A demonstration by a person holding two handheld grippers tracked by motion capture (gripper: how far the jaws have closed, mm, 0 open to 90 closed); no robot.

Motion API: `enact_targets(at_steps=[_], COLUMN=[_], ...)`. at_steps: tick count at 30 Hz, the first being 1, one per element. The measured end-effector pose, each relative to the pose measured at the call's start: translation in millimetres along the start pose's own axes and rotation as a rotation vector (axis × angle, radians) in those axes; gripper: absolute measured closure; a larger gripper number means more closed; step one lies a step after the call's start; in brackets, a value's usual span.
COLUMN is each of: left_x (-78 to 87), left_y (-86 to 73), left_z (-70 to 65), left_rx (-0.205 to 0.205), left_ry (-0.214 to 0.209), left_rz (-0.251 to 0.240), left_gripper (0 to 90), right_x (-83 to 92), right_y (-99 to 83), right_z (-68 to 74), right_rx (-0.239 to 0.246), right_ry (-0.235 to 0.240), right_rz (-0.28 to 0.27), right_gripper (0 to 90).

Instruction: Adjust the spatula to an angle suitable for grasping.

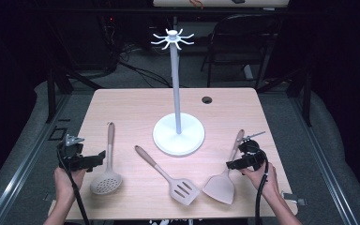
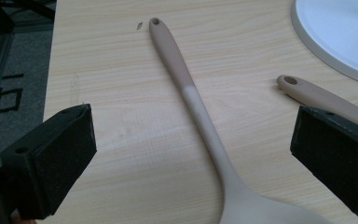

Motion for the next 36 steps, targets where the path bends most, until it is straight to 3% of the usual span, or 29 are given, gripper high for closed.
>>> enact_targets(at_steps=[14, 20, 21, 22, 26, 28, 30, 36], left_x=[-0.2, -1.8, -1.2, -1.0, 0.4, -1.4, -6.0, -14.5], left_y=[-3.8, -3.4, -3.5, -3.2, -2.3, 1.1, 6.0, 6.4], left_z=[1.5, -0.6, -1.2, -2.2, -3.9, -1.4, 3.0, 1.8], left_rx=[-0.006, -0.001, -0.008, -0.008, -0.007, -0.015, 0.006, 0.042], left_ry=[0.004, 0.002, 0.001, 0.002, 0.008, 0.039, 0.06, 0.049], left_rz=[0.01, 0.013, 0.018, 0.016, 0.012, 0.018, 0.023, 0.056], left_gripper=[0.1, 0.2, 0.1, 0.1, 0.1, 0.1, 0.1, 0.1], right_x=[-18.9, -21.7, -23.5, -21.9, -21.9, -21.8, -21.9, -19.9], right_y=[7.9, 10.7, 11.7, 10.7, 10.3, 10.0, 10.0, 8.6], right_z=[1.5, 2.6, 3.7, 3.2, 2.7, 2.7, 2.7, 0.5], right_rx=[0.0, 0.006, -0.006, 0.008, 0.001, 0.004, 0.008, -0.003], right_ry=[-0.085, -0.13, -0.132, -0.133, -0.128, -0.128, -0.129, -0.117], right_rz=[0.087, 0.11, 0.087, 0.113, 0.108, 0.112, 0.113, 0.151], right_gripper=[47.3, 48.8, 48.8, 48.7, 48.5, 48.5, 48.3, 48.0])
Point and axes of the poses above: each handheld gripper's, and its own axes: x roughly backward along the jaws, y roughly out of its top, z roughly to its left, the point moved 9 cm from there along -x, roughly forward along the jaws, and after that the axes turned 9 degrees about y, right-handed, at the moved point
